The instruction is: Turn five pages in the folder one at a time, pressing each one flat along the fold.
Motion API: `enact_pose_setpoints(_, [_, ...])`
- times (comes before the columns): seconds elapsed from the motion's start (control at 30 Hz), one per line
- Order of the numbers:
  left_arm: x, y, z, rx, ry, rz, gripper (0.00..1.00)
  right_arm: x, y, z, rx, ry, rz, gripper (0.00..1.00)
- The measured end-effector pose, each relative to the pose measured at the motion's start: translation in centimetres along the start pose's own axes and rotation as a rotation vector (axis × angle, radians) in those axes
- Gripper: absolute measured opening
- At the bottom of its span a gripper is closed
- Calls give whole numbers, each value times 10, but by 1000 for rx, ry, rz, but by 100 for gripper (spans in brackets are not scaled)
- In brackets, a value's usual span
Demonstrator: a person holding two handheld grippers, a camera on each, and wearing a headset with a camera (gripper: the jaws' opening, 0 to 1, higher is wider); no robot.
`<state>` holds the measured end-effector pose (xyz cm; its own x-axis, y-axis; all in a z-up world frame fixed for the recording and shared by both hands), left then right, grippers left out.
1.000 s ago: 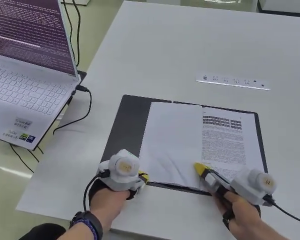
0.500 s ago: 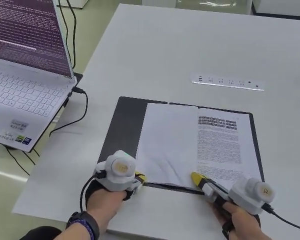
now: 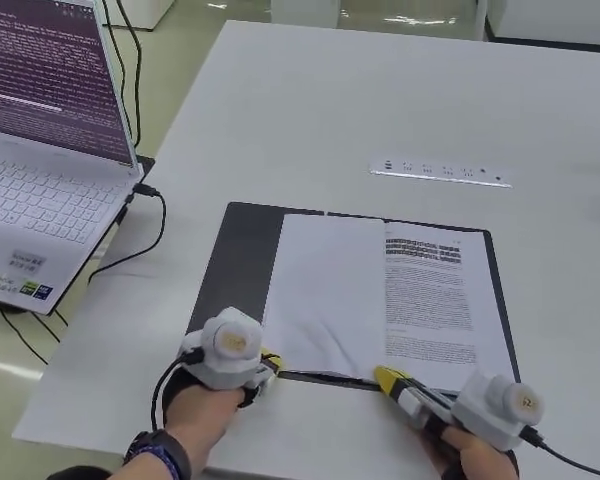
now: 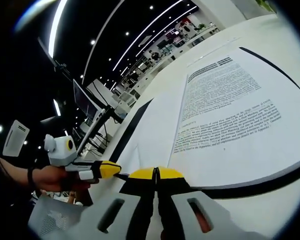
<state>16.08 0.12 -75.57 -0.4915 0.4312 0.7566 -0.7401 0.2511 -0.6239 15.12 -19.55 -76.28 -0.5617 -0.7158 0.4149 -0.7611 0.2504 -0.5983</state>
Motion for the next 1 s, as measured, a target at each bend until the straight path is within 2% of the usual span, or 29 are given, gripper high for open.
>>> enact_pose_setpoints(0.23, [0, -1, 1, -13, -10, -18, 0, 4, 6, -2, 13, -10, -33, 0])
enact_pose_setpoints(0.3, [0, -1, 1, -7, -12, -22, 0, 6, 11, -3, 29, -18, -65, 0])
enact_pose_setpoints(0.33, [0, -1, 1, -5, -12, -23, 0, 7, 16, -4, 39, -20, -100, 0])
enact_pose_setpoints(0.37, [0, -1, 1, -5, -13, -24, 0, 8, 25, -1, 65, 1, -156, 0])
enact_pose_setpoints(0.4, [0, -1, 1, -4, -13, -25, 0, 7, 22, -6, 73, -34, -112, 0])
enact_pose_setpoints(0.43, [-1, -2, 1, -2, -12, -27, 0, 10, 24, -5, 44, -26, -130, 0])
enact_pose_setpoints(0.47, [-1, -2, 1, 1, -12, -27, 0, 11, 24, -5, 43, -23, -126, 0])
enact_pose_setpoints(0.53, [0, -2, 1, 22, -9, -36, 0, 14, 22, -7, 8, -34, -95, 0])
enact_pose_setpoints(0.57, [0, -2, 1, 25, -6, -44, 0, 15, 20, -5, 7, -39, -85, 0])
enact_pose_setpoints(0.67, [2, -3, 6, 14, 8, -50, 2, 21, 7, -11, 16, -38, -60, 0])
enact_pose_setpoints(0.77, [8, -7, 11, 5, 14, -30, 9, 26, -7, -11, 30, -36, -21, 0])
enact_pose_setpoints(1.0, [26, -26, 17, -19, 17, 33, 17, 42, -25, -6, 94, 12, 12, 6])
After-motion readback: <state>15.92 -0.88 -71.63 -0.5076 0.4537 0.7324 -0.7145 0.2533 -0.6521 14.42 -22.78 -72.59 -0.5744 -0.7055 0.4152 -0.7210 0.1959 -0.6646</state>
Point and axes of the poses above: the centre of the closed fingertips' face, and the gripper's own axes: x roughly backward along the fingers, z roughly to its right, y roughly out of its underside, the point moved 5 cm from there along x, roughly backward along the fingers, and after that the axes turned 4 degrees about -z, right-handed, at the moved point
